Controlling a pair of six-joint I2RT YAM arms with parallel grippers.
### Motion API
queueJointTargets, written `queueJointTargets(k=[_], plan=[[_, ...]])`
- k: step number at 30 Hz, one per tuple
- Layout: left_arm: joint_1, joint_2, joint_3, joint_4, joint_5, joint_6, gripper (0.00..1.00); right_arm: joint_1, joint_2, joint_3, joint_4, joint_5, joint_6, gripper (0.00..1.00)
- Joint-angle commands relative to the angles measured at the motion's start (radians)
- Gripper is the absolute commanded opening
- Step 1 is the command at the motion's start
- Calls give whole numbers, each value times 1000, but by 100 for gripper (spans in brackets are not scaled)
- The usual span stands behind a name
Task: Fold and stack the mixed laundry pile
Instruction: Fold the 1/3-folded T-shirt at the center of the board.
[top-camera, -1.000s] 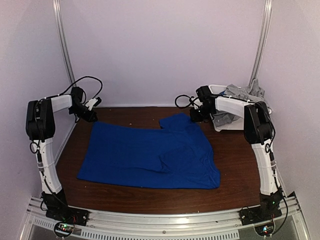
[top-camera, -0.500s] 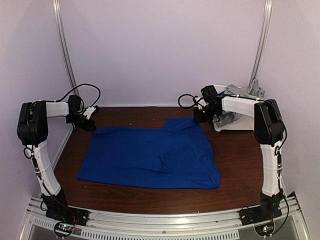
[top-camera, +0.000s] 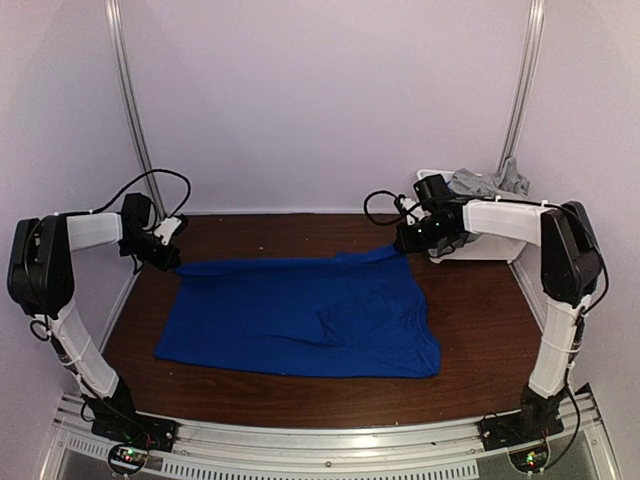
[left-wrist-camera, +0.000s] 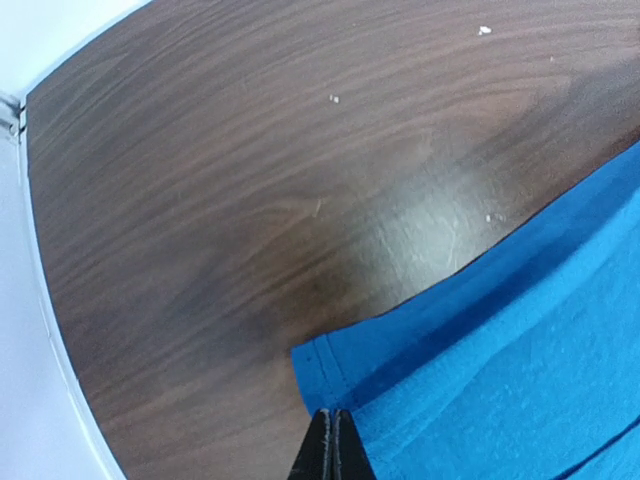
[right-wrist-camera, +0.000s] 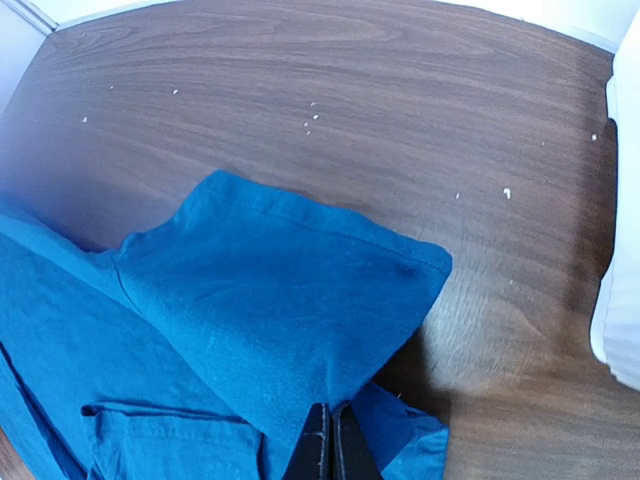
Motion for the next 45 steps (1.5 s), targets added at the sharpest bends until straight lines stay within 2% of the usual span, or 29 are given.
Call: queueJointTargets(k=[1, 8, 15, 28, 39, 45], plan=[[5, -83, -56, 18, -65, -13, 0, 30, -75, -87, 41, 8, 24, 0], [4, -162, -137, 1, -138, -32, 0, 61, -183, -239, 74, 26, 47, 0], [-4, -197, -172, -3, -148, -39, 0, 95, -244, -344, 97, 42, 61, 0], [-41, -209, -224, -38, -231, -50, 0, 111, -276, -397, 75, 66, 65, 0], [-49, -182, -247, -49, -225, -59, 0, 116, -241, -434, 97, 76, 79, 0], [-49, -212, -240, -56, -283, -62, 0, 116, -281, -394, 41, 105, 58, 0]])
